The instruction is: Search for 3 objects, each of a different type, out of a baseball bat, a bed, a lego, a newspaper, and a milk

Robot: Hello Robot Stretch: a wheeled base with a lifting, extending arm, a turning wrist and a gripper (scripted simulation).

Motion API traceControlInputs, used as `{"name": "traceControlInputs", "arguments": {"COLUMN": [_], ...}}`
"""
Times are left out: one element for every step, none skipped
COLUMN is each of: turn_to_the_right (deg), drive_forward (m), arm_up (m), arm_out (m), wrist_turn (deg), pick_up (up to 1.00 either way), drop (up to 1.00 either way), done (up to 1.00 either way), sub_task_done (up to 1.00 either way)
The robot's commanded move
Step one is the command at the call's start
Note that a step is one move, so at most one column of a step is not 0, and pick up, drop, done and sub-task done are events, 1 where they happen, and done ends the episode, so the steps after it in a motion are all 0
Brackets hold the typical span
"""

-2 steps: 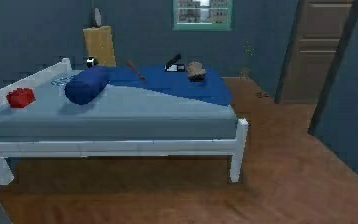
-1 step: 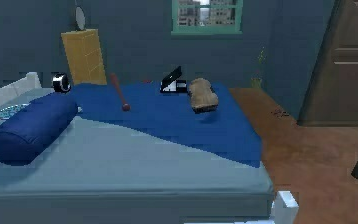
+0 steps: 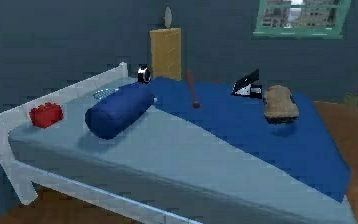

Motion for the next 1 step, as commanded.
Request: {"name": "traceControlInputs", "arguments": {"turn_to_the_right": [0.0], "drive_forward": [0.00], "arm_up": [0.00], "arm_out": [0.00], "wrist_turn": [0.0], "pick_up": [0.00], "drop": [0.00], "done": [1.00], "sub_task_done": [0.00]}}
